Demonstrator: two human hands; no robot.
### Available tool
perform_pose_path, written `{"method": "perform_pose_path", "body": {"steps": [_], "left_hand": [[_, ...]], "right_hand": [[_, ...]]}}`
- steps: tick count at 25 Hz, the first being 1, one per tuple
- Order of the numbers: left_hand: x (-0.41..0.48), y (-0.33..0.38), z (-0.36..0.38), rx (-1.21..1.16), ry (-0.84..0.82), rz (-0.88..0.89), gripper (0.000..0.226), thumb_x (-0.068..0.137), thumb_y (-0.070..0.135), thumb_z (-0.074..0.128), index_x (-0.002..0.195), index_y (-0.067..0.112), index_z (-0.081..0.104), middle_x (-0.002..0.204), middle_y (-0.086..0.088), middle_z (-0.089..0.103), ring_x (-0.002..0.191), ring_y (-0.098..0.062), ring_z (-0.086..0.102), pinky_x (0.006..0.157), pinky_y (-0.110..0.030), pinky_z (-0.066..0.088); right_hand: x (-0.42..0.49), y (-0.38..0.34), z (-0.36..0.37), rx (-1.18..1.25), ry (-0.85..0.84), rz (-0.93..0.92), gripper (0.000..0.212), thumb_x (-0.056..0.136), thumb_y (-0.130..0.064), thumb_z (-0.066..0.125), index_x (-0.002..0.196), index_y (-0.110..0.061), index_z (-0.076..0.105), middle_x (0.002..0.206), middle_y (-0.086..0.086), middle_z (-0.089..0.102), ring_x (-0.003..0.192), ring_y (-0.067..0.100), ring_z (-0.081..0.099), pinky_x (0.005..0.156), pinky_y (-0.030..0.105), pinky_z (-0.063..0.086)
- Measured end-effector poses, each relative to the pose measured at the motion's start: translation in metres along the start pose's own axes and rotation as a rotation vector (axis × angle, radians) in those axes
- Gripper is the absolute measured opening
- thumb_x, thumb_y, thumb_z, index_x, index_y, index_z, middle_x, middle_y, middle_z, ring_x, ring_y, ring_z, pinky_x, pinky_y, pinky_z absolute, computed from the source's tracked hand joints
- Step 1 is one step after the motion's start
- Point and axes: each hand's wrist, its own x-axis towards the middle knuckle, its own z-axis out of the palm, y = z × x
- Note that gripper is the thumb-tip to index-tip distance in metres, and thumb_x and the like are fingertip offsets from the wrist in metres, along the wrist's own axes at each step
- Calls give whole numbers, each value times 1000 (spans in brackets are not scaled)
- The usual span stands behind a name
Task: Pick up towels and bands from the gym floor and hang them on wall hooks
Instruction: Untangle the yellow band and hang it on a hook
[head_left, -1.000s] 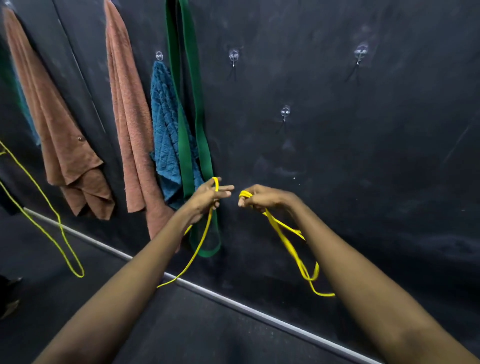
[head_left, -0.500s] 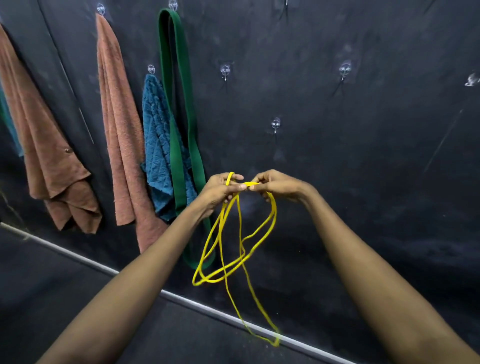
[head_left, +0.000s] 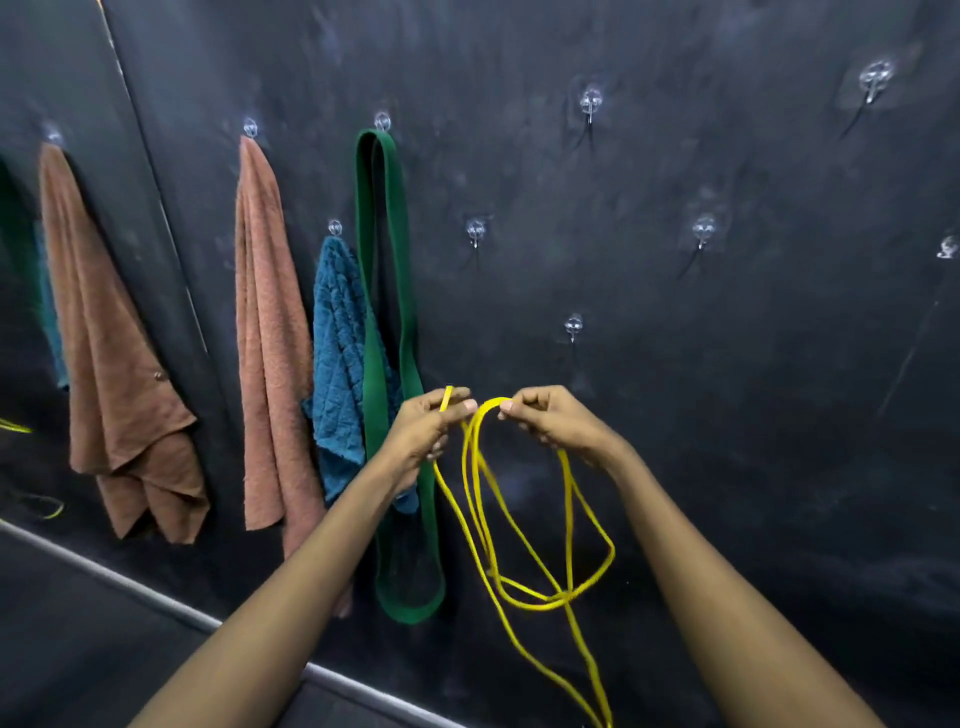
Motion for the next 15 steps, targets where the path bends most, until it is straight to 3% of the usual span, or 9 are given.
{"method": "perform_pose_path", "body": {"steps": [4,6,10,12,15], "left_hand": [[26,16,-18,-101,336,17,23,94,22,60,114,14,51,95,-5,73,29,-5,28,34,-12,19],[40,32,-28,-203,401,76,13,97,20,51,108,16,46,104,-9,73,30,-7,31,35,-12,20],[57,64,-37,-374,186,53,20,96,22,49,114,15,55,112,-7,72,32,-6,29,32,-15,18],[64,73,-32,-310,76,89,26,96,24,51,116,12,62,117,-5,71,32,-4,28,31,-15,17],[80,88,-21,-138,73,212,31,92,31,63,117,12,68,113,2,72,32,-4,27,33,-14,16]], "right_hand": [[22,-29,-13,-368,270,-72,25,88,-44,68,82,-21,75,51,-11,45,49,2,37,48,17,31],[36,-48,-26,-366,391,-100,25,89,-43,67,82,-20,76,55,-9,46,49,3,37,46,17,30],[67,-88,-43,171,192,-146,25,96,-32,62,98,-11,75,64,-4,42,43,6,25,42,19,13],[92,-101,-48,31,228,-214,26,94,-36,64,96,-13,76,61,-7,43,43,5,28,42,20,18],[131,-112,-50,-253,397,-302,25,89,-45,66,92,-22,77,55,-12,52,49,1,42,52,22,32]]}}
